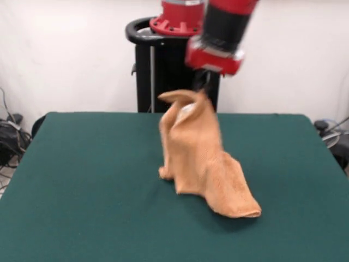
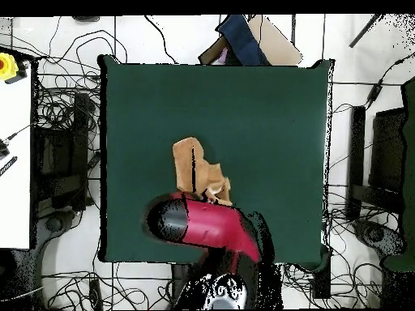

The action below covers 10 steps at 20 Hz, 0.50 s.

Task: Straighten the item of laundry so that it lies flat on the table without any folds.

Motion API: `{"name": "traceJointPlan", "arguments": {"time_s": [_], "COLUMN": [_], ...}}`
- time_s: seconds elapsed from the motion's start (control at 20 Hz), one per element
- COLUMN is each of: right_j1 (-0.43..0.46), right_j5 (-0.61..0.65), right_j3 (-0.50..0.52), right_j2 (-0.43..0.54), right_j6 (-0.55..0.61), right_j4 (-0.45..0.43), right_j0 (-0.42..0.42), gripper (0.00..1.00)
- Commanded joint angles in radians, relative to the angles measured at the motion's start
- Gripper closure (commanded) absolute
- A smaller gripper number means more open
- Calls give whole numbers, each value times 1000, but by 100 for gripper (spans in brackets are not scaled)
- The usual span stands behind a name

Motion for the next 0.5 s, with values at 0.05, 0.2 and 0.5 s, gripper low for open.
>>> {"name": "traceJointPlan", "arguments": {"time_s": [0.05, 0.2, 0.5], "right_j1": [-103, -65, 8], "right_j5": [215, 152, -115], "right_j3": [94, 98, 161], "right_j2": [-48, -58, -37], "right_j6": [457, 472, 320], "right_j4": [142, 145, 35], "right_j0": [150, 176, -15], "gripper": [100, 100, 100]}}
